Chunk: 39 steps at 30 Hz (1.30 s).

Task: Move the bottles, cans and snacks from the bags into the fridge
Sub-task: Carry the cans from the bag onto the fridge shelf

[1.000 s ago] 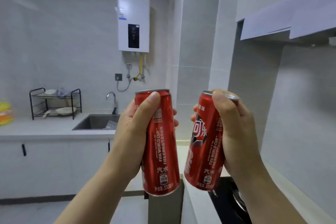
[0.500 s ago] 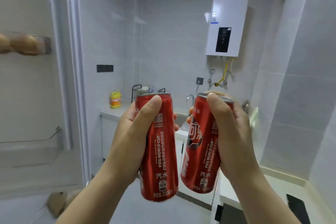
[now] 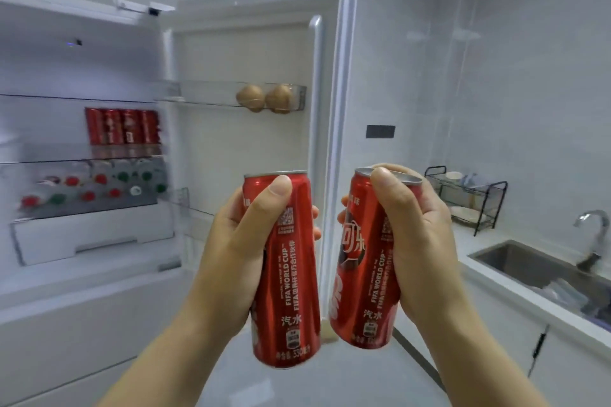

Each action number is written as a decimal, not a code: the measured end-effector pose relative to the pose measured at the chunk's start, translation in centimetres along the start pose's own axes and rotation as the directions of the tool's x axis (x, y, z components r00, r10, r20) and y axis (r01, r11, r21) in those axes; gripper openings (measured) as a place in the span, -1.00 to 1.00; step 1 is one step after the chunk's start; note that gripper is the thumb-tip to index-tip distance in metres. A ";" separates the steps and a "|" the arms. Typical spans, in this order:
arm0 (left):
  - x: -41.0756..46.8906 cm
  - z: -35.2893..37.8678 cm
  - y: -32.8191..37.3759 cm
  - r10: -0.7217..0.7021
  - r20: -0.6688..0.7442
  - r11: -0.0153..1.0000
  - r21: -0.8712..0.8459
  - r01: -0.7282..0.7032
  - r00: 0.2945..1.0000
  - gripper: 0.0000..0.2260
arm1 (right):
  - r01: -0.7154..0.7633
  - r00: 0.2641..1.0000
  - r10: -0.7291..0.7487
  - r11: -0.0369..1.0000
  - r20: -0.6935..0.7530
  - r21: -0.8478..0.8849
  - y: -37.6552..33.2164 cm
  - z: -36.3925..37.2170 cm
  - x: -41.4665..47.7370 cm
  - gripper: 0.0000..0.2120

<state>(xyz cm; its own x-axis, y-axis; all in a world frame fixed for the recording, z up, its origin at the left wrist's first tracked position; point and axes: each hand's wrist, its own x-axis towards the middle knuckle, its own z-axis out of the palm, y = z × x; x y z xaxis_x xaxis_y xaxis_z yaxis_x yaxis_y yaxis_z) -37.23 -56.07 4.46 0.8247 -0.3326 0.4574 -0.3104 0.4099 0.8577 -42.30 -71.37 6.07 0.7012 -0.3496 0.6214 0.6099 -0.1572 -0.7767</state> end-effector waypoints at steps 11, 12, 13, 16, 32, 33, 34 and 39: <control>-2.5 -10.1 3.6 0.124 -0.309 0.982 0.174 -0.072 0.943 -0.55 | -0.048 0.962 0.009 0.989 0.274 0.137 3.3 11.9 1.0 -0.73; -2.6 -11.1 4.1 0.135 -0.326 0.980 0.181 -0.078 0.936 -0.56 | -0.045 0.958 0.001 0.988 0.287 0.148 3.3 13.2 1.0 -0.72; -2.7 -12.2 4.5 0.148 -0.336 0.977 0.194 -0.085 0.930 -0.56 | -0.046 0.954 -0.005 0.986 0.299 0.163 3.4 14.5 1.0 -0.72; -2.7 -15.6 6.1 0.187 -0.337 0.966 0.234 -0.110 0.923 -0.55 | -0.051 0.947 -0.016 0.979 0.322 0.197 3.5 18.4 1.1 -0.70; 0.8 -32.7 9.3 0.209 -0.354 0.951 0.292 -0.105 0.911 -0.58 | -0.037 0.957 -0.027 0.976 0.287 0.214 7.6 35.6 4.0 -0.77; 1.3 -33.4 9.2 0.212 -0.357 0.949 0.297 -0.105 0.910 -0.59 | -0.039 0.957 -0.023 0.977 0.288 0.211 8.1 36.3 4.4 -0.79; 1.9 -34.0 9.0 0.215 -0.360 0.948 0.302 -0.105 0.908 -0.60 | -0.040 0.957 -0.022 0.977 0.288 0.208 8.7 36.9 4.9 -0.79; 5.0 -37.2 7.9 0.214 -0.395 0.952 0.290 -0.100 0.893 -0.65 | -0.042 0.953 -0.031 0.972 0.303 0.231 11.8 40.1 7.9 -0.64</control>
<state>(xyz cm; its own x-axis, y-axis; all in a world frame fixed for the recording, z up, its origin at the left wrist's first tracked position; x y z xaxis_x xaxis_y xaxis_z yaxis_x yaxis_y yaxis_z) -17.98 -22.93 4.81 0.8572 0.1260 0.4994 -0.5147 0.1769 0.8389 -14.73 -38.92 5.92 0.7609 -0.0486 0.6470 0.6487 0.0749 -0.7573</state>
